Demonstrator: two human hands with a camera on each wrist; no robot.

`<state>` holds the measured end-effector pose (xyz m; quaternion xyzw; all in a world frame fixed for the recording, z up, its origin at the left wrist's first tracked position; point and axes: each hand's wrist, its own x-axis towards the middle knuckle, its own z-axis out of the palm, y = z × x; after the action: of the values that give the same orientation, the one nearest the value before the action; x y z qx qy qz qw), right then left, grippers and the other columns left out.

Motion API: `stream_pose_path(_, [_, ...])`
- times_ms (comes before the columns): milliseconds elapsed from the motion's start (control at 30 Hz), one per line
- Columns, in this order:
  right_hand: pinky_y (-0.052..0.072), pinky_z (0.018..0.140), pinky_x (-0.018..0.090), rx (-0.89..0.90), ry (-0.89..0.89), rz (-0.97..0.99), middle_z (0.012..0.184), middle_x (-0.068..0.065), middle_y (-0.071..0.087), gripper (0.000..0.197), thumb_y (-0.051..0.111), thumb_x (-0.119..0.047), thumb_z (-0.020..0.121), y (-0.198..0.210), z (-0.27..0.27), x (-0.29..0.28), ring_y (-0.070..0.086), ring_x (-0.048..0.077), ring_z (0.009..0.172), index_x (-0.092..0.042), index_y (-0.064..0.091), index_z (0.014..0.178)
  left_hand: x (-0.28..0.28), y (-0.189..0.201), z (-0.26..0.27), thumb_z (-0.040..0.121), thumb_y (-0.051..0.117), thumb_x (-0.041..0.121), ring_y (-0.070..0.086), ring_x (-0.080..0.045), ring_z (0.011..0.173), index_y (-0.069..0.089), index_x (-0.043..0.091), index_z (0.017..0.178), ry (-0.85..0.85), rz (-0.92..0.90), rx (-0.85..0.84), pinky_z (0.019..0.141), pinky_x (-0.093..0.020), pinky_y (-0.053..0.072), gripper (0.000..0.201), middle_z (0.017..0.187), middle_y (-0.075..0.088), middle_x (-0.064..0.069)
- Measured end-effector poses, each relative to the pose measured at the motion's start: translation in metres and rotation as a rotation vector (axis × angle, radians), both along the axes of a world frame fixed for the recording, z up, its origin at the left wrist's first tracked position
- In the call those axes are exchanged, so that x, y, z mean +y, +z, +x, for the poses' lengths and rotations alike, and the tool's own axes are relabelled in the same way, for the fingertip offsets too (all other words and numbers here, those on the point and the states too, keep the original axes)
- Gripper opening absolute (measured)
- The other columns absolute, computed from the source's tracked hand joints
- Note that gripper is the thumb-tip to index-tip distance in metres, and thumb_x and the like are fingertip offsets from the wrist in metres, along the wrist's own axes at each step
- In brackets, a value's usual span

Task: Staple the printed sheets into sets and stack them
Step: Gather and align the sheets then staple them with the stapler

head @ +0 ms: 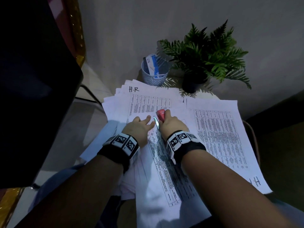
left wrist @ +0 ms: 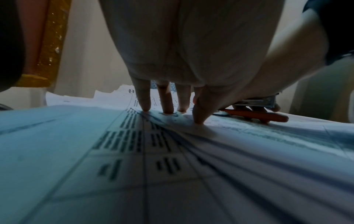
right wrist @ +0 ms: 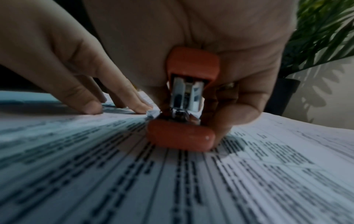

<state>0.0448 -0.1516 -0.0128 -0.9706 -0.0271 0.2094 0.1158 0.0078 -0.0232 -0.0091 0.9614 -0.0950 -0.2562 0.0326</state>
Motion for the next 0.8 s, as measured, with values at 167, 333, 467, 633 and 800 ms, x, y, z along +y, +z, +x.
stream_pose_path(167, [0.037, 0.064, 0.033, -0.011, 0.000, 0.018, 0.104, 0.015, 0.061, 0.038, 0.035, -0.038, 0.098, -0.001, 0.001, 0.002, 0.058, 0.031, 0.084, -0.010, 0.033, 0.124, 0.000, -0.003, 0.000, 0.083, 0.047, 0.001, 0.030, -0.025, 0.125, 0.013, 0.026, 0.149, 0.032, -0.033, -0.005, 0.091, -0.033, 0.044, 0.078, 0.159, 0.004, 0.006])
stream_pose_path(333, [0.036, 0.065, 0.033, 0.024, 0.028, 0.080, 0.100, 0.016, 0.064, 0.041, 0.036, -0.037, 0.098, 0.006, 0.007, -0.003, 0.060, 0.033, 0.090, -0.006, 0.034, 0.125, -0.002, -0.001, 0.001, 0.081, 0.050, 0.003, 0.030, -0.024, 0.124, 0.008, 0.023, 0.150, 0.040, -0.013, 0.003, 0.089, -0.032, 0.043, 0.083, 0.158, 0.004, 0.006])
stream_pose_path(467, [0.038, 0.068, 0.033, 0.055, 0.030, 0.089, 0.102, 0.017, 0.064, 0.044, 0.039, -0.033, 0.097, 0.006, 0.011, -0.005, 0.060, 0.035, 0.093, -0.006, 0.032, 0.130, -0.005, 0.002, 0.002, 0.083, 0.052, 0.005, 0.028, -0.025, 0.128, 0.007, 0.023, 0.151, 0.045, 0.009, 0.012, 0.092, -0.034, 0.042, 0.083, 0.159, 0.003, 0.006])
stream_pose_path(633, [0.038, 0.069, 0.033, 0.059, 0.023, 0.085, 0.105, 0.017, 0.064, 0.044, 0.041, -0.032, 0.097, 0.004, 0.013, -0.006, 0.060, 0.035, 0.095, -0.007, 0.031, 0.132, -0.007, 0.001, 0.001, 0.083, 0.052, 0.004, 0.025, -0.024, 0.130, 0.008, 0.024, 0.150, 0.061, 0.018, 0.022, 0.094, -0.038, 0.046, 0.083, 0.159, 0.003, 0.007])
stream_pose_path(800, [0.040, 0.069, 0.033, 0.068, 0.013, 0.091, 0.103, 0.017, 0.064, 0.042, 0.042, -0.034, 0.096, 0.005, 0.014, -0.008, 0.060, 0.035, 0.093, -0.008, 0.034, 0.128, -0.007, 0.003, 0.002, 0.084, 0.053, 0.005, 0.026, -0.024, 0.131, 0.007, 0.024, 0.150, 0.060, 0.021, 0.017, 0.094, -0.036, 0.044, 0.083, 0.159, 0.003, 0.007])
